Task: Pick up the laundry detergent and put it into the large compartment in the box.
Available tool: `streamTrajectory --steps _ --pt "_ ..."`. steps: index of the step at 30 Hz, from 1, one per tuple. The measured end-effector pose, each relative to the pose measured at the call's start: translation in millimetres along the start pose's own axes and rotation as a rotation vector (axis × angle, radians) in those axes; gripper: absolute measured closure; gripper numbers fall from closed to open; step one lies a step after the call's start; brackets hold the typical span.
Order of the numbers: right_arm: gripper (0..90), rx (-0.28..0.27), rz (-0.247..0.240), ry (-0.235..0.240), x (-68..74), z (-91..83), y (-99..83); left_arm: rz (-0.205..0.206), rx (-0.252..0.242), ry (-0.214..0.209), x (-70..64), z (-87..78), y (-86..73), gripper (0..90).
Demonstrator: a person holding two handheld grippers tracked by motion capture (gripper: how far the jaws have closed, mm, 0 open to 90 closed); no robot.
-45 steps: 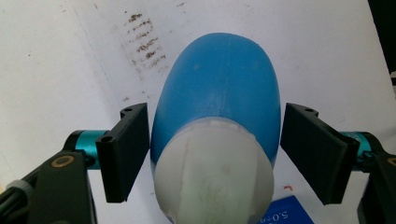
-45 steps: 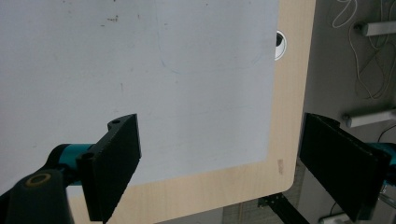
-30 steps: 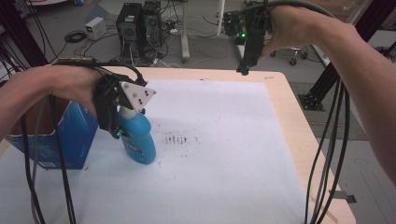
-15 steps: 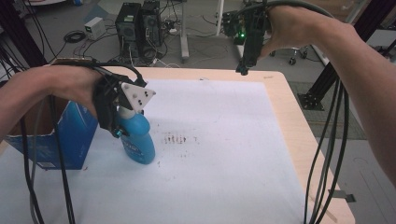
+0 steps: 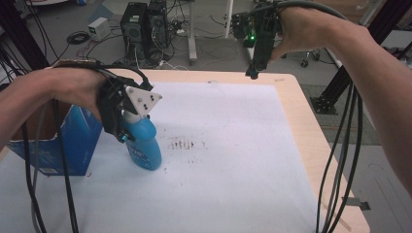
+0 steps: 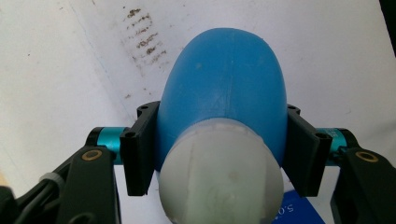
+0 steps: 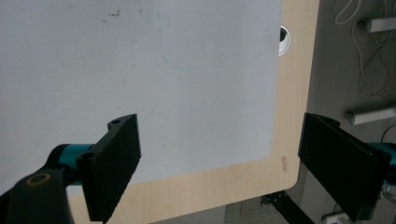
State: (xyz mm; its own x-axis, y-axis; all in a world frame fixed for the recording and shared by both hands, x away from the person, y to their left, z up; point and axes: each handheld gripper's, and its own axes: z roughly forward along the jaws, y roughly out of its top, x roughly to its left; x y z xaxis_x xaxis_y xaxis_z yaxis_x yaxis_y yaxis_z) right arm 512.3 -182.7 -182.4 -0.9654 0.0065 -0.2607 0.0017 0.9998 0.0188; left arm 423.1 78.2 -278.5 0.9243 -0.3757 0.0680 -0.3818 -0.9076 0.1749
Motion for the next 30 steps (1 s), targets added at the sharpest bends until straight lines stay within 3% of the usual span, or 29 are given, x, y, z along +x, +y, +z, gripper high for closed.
streamTrajectory --steps 9,18,21,27,28,30 --pt "12.3 -0.001 -0.006 0.002 1.2 0.8 -1.1 -0.043 -0.013 -0.010 3.4 -0.7 -2.6 37.1" --pt "12.3 -0.001 0.001 0.002 2.7 0.8 -3.4 -0.077 0.016 -0.016 3.6 -3.4 3.2 37.3" --pt "12.3 -0.002 -0.001 0.000 3.6 0.4 -2.9 -0.077 0.019 -0.002 3.0 -9.1 7.3 37.4" --pt "12.3 -0.006 -0.007 -0.004 5.5 -1.4 -1.7 -0.108 0.032 0.004 1.8 -28.4 16.8 37.4" --pt "12.3 -0.008 -0.011 -0.004 5.7 -1.8 -1.7 -0.131 0.022 0.006 0.4 -31.5 18.7 37.4" --pt "12.3 -0.008 -0.008 -0.006 6.8 -2.9 -1.9 -0.126 0.037 0.009 1.4 -39.1 23.0 37.4"
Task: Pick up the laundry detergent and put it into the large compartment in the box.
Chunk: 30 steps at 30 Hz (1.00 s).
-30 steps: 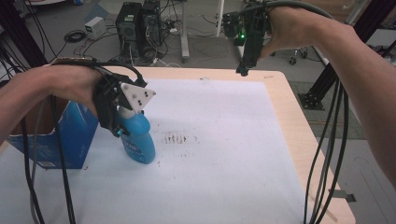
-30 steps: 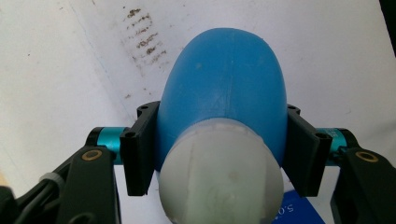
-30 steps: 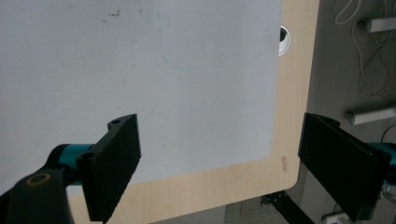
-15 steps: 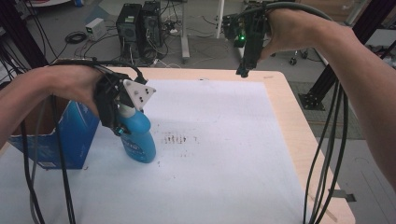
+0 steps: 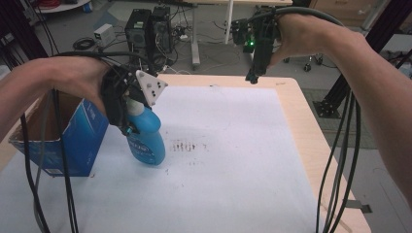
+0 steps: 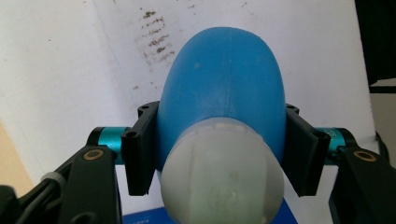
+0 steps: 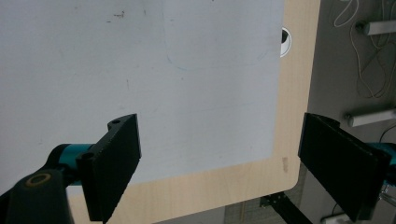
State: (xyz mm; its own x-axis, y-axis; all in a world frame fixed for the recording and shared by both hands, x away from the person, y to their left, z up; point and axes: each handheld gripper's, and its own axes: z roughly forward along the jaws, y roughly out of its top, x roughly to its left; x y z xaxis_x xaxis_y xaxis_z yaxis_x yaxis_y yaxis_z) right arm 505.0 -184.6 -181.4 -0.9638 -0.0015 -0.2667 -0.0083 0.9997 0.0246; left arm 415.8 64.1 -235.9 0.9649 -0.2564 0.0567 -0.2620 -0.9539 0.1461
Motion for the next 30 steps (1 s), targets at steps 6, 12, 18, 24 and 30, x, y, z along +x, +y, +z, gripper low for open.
streamTrajectory --steps 6,12,18,24,30 --pt "12.3 -0.008 -0.004 -0.003 2.2 -1.5 0.1 -0.066 0.040 0.005 0.7 -21.3 11.8 37.4" --pt "12.3 -0.018 0.000 -0.008 3.1 -3.1 -2.0 -0.162 0.058 0.012 1.4 -47.1 15.9 37.5" --pt "12.3 -0.024 -0.003 -0.007 4.0 -1.5 -3.6 -0.267 0.064 0.009 4.4 -69.6 14.1 37.6" --pt "12.3 -0.030 0.002 -0.008 4.7 -1.5 -5.4 -0.412 0.051 0.009 7.7 -91.2 2.8 37.7" --pt "12.3 -0.036 0.000 -0.010 4.3 -3.1 -8.5 -0.543 0.044 0.020 7.8 -106.4 -12.0 37.7"
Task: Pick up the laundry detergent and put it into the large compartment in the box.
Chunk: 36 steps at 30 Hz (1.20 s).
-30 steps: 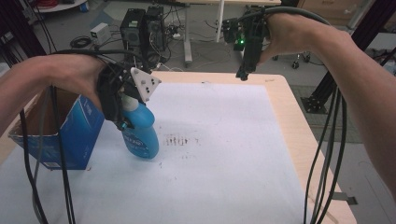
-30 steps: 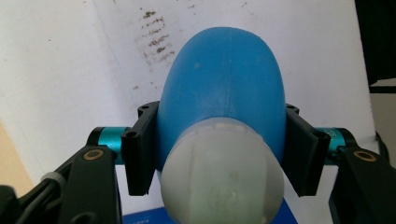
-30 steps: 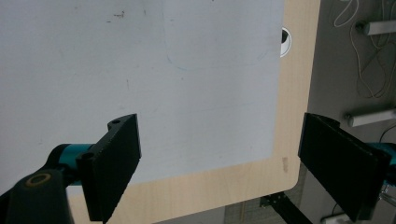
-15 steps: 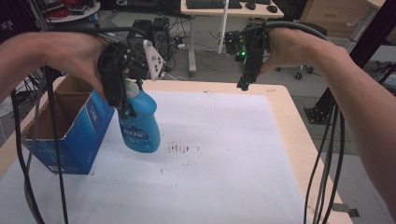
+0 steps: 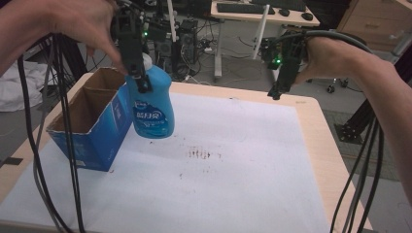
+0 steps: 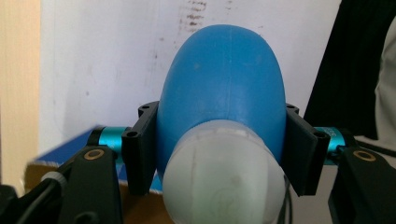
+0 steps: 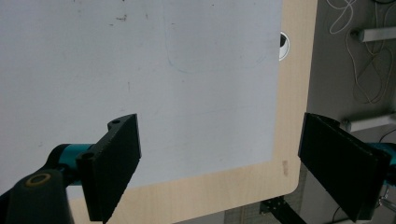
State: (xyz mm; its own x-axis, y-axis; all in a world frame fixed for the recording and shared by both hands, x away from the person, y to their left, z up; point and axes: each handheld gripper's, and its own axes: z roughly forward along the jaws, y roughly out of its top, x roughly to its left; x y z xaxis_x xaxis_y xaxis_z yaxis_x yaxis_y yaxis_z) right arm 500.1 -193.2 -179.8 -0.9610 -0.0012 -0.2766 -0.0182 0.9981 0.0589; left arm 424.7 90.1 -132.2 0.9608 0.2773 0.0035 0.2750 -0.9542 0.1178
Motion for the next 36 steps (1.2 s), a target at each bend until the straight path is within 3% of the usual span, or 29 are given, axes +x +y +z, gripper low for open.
streamTrajectory --steps 10,12,15,21,24,27,32,36 --pt "12.3 -0.009 0.003 0.007 0.1 2.7 -4.1 -0.216 -0.026 0.041 7.9 -24.8 -27.4 37.7" --pt "12.3 -0.008 0.006 0.008 0.3 3.6 -4.4 -0.275 -0.030 0.038 11.2 -30.3 -34.2 37.7" --pt "12.3 -0.012 0.000 0.009 0.3 4.0 -5.0 -0.320 -0.044 0.054 14.1 -36.7 -44.6 37.8" --pt "12.3 -0.008 0.001 0.008 1.3 3.8 -5.6 -0.494 -0.038 0.092 24.7 -41.2 -66.5 37.9" --pt "12.3 -0.011 0.002 0.007 1.7 4.0 -6.1 -0.561 -0.031 0.115 30.7 -44.2 -78.0 37.9" --pt "12.3 -0.010 0.002 0.009 1.5 4.7 -6.5 -0.568 -0.024 0.139 34.4 -48.0 -88.4 37.8" --pt "12.3 -0.013 -0.001 0.013 1.4 8.0 -6.5 -0.641 -0.006 0.145 42.9 -49.4 -108.0 37.8" --pt "12.3 -0.013 -0.005 0.019 1.9 10.5 -6.1 -0.669 0.024 0.160 49.0 -47.9 -121.9 37.8"
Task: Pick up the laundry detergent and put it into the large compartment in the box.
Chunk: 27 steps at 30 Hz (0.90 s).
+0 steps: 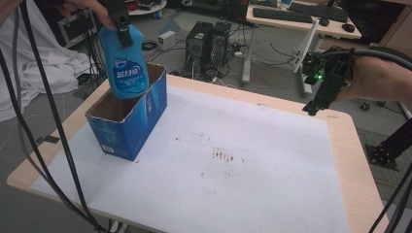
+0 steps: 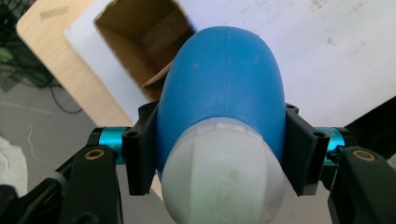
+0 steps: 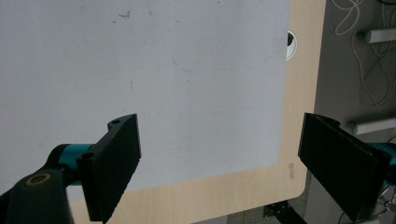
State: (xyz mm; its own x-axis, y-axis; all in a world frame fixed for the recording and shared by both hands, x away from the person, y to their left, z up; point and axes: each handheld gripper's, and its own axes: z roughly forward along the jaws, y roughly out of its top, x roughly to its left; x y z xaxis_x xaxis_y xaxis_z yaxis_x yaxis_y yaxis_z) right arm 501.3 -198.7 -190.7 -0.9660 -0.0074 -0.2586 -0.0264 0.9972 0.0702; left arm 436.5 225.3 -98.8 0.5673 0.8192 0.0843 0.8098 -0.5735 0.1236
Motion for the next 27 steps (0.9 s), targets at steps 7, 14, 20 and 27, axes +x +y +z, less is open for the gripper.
streamTrajectory --steps 7,14,20,27 --pt "12.3 0.001 0.000 -0.002 -0.5 1.0 -1.0 -0.029 0.029 0.016 14.5 9.3 -9.0 37.9" --pt "12.3 0.007 0.004 -0.004 0.0 0.9 -2.0 -0.034 0.030 0.011 20.8 19.1 -12.3 37.9" --pt "12.3 0.012 0.009 -0.003 0.6 2.0 -1.6 -0.015 0.027 -0.007 20.1 28.4 -12.0 37.8" --pt "12.3 0.010 0.005 -0.006 0.8 2.4 -0.2 0.002 0.036 -0.012 19.1 41.0 -11.1 37.8"
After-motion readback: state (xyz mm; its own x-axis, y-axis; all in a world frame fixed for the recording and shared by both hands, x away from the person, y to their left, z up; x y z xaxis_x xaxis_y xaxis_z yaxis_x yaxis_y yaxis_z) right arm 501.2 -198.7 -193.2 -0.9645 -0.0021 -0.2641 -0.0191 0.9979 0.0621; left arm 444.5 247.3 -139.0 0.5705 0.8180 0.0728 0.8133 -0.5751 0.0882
